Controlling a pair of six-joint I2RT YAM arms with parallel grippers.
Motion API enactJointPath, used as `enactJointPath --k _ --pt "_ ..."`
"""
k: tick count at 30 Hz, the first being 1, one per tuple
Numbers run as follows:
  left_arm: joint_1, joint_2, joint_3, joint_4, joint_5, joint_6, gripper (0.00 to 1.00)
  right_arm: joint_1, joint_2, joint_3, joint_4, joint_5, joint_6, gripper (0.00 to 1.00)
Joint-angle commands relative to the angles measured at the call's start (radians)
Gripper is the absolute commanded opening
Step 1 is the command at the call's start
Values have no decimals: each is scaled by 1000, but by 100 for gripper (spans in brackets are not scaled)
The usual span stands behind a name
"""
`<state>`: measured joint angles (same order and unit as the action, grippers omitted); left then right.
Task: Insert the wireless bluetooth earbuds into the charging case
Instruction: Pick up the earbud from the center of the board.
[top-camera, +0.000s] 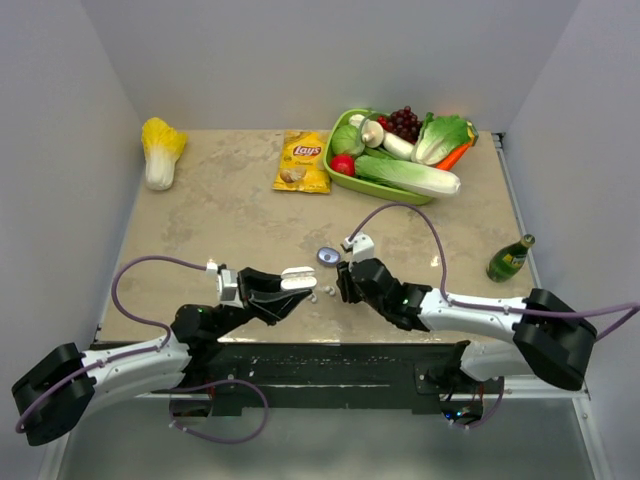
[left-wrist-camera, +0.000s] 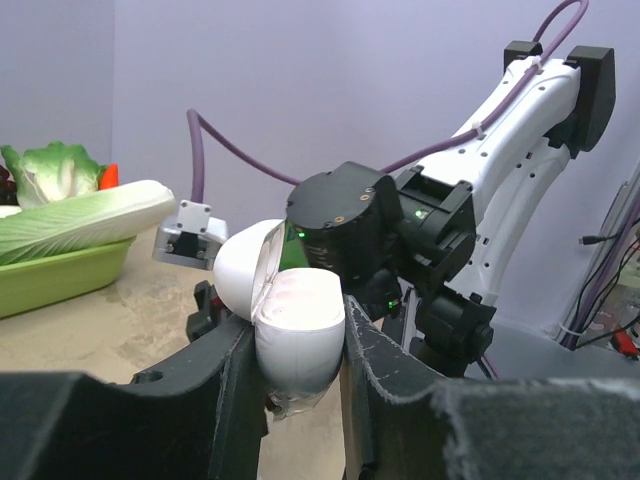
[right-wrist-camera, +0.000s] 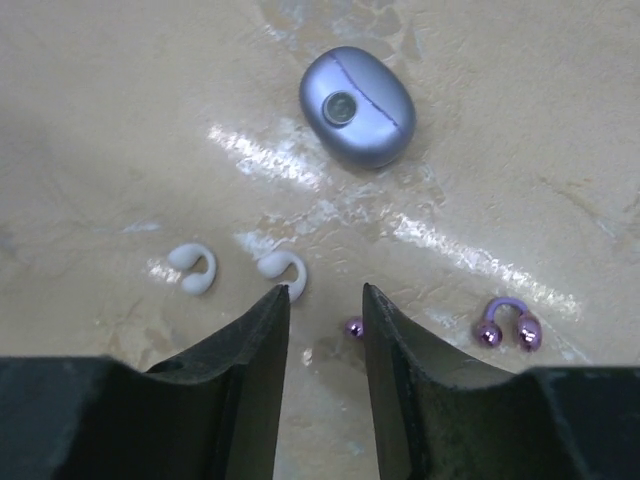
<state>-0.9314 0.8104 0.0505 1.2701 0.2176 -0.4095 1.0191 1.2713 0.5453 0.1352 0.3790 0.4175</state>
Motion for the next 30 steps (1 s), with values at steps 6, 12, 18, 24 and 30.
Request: enactJointPath --k 6,12,18,24,30 --pt "3 -20 -336 272 -29 -5 0 -70 172 71 190 -143 -36 46" --pt "3 -34 -337 252 -29 -9 0 -74 226 81 210 -150 -49 46" --pt "3 -36 -337 242 -38 -9 0 -77 212 68 201 -129 -49 45" --pt "3 -28 -337 235 -43 -8 0 -89 204 58 179 -112 -42 45" --pt "3 -16 -328 232 -35 -8 0 -96 207 45 165 -117 -42 43"
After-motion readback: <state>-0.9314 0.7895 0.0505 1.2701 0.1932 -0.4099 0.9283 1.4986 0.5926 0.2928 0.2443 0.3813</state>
